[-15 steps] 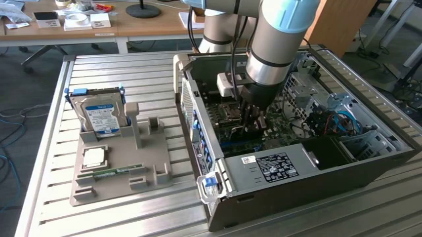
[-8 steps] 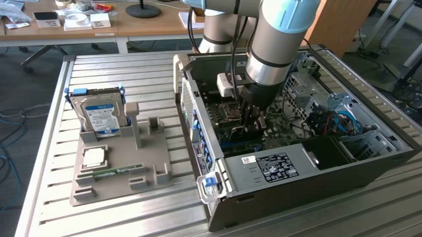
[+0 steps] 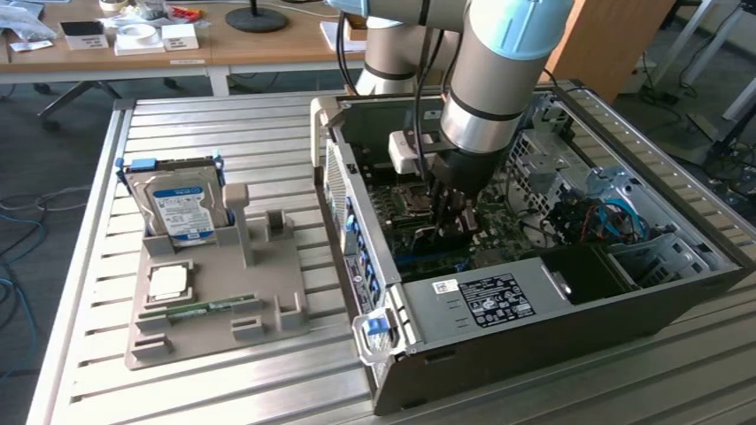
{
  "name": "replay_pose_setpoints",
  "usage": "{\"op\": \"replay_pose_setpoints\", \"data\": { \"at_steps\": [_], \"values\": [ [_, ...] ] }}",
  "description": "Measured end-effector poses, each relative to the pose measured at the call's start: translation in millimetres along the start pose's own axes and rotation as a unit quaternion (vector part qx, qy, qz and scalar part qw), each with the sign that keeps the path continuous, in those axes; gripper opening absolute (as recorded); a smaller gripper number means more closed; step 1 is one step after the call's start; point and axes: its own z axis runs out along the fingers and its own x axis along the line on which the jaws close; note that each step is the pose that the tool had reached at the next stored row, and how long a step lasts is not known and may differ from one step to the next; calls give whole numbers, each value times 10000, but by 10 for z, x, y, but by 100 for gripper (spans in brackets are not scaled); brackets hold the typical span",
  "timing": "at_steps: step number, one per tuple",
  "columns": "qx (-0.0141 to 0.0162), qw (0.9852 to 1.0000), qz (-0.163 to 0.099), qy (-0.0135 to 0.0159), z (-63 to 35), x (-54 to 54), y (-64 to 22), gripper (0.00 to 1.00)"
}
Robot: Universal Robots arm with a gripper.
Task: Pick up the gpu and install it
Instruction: 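Insert the gpu into the slot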
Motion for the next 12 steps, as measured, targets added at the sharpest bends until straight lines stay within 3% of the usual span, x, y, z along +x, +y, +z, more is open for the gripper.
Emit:
{"op": "replay_pose_setpoints", "data": {
  "at_steps": [5,8,12],
  "values": [
    [1,10000,0,-3,3,0,0,27],
    [0,10000,0,0,0,0,0,40],
    [0,10000,0,-1,-1,0,0,40]
  ]
}}
